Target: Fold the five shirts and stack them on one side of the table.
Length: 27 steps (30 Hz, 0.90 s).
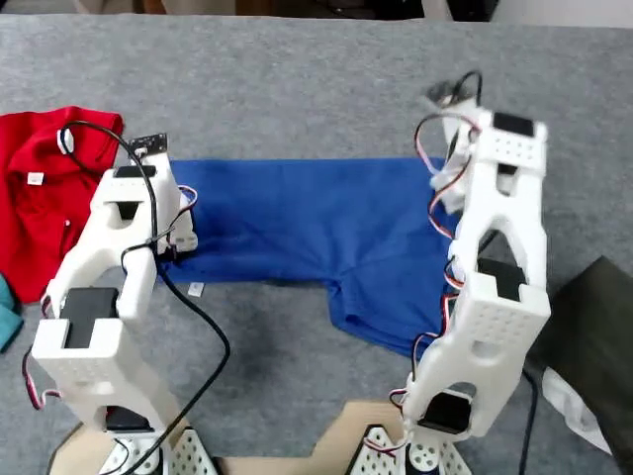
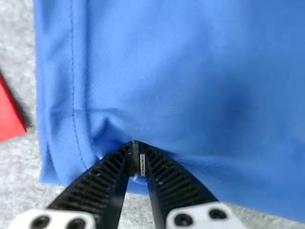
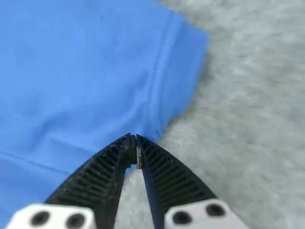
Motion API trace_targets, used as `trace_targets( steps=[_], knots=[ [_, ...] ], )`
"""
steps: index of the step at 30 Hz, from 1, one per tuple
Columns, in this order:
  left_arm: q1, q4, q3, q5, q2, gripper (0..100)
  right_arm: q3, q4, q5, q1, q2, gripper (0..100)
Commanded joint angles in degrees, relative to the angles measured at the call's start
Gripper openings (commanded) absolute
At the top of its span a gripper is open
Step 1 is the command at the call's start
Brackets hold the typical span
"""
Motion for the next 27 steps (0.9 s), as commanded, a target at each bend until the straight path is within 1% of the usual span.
trace_targets(
  steps=[1, 3, 4, 9, 13, 15, 18, 21, 27],
  knots=[
    [-2.37, 0.7, -0.88, 0.44, 1.36, 2, 7.08, -10.29, 2.46, 1.8, -4.0, 0.5],
    [-2.55, 1.32, -0.88, 0.0, 1.36, 2, 9.63, -14.33, 4.31, 2.95, -4.0, 0.5],
    [-2.55, 2.02, -0.88, -1.32, 1.36, 2, 10.51, -15.91, 5.54, 3.56, -3.91, 0.5],
    [-3.52, 3.69, -0.35, -5.45, 1.36, 2, 13.32, -20.92, 10.29, 5.67, -3.91, 0.5],
    [-6.33, 3.78, -0.35, -7.82, 1.36, 2, 13.76, -20.84, 11.87, 6.46, -4.26, 0.5],
    [-6.68, 3.78, -0.35, -9.76, 1.36, 2, 13.32, -17.58, 12.75, 6.29, -5.49, 0.5],
    [-5.45, 5.01, -1.32, -10.11, 0.22, 2, 14.11, -12.75, 13.8, 4.53, -11.74, 0.5],
    [-2.73, 7.12, -1.58, -10.11, -4.26, 2, 18.07, -10.81, 15.12, 3.03, -21.23, 0.5],
    [3.08, 11.6, -1.49, -10.02, -16.04, 2, 36.26, -10.81, 18.37, -1.19, -42.77, 0.5]
  ],
)
